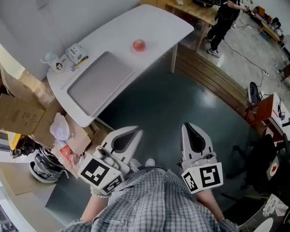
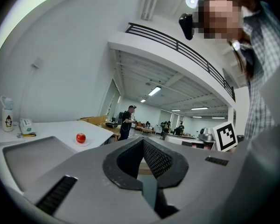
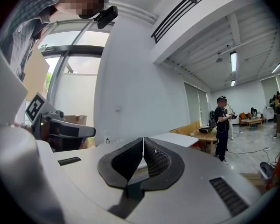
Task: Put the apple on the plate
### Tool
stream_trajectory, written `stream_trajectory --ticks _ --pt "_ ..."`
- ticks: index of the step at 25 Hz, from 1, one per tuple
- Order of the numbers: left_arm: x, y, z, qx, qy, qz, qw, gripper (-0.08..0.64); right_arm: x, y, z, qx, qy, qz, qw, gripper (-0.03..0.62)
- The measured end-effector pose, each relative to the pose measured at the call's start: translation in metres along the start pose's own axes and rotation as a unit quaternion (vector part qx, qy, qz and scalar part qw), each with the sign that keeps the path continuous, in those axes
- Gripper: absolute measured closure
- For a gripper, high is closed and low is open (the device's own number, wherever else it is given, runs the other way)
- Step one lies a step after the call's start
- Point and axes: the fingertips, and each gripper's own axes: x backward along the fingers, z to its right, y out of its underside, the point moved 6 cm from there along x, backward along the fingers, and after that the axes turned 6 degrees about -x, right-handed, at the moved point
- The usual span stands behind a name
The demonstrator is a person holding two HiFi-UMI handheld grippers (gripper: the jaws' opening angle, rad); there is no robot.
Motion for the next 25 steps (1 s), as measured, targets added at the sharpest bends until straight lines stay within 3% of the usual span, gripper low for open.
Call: stream_trajectory --ticks 7,13,25 --pt "-0.023 0.002 -0.021 -0.018 -0.017 -0.013 0.9996 0.552 -0.019 0.011 0.017 0.011 -0.008 -0.015 1.000 0.569" --pt "-0.052 0.001 -0.058 -0.008 -0.015 -0.008 0.9998 0.552 -0.047 0.014 0.037 0.015 0.007 -0.028 0.999 0.569" --pt "-0.117 -0.027 -0.157 -0.016 0.005 -0.007 0.9998 0.552 -0.174 -0.011 0.055 0.035 -0.002 -0.026 0.999 0.569"
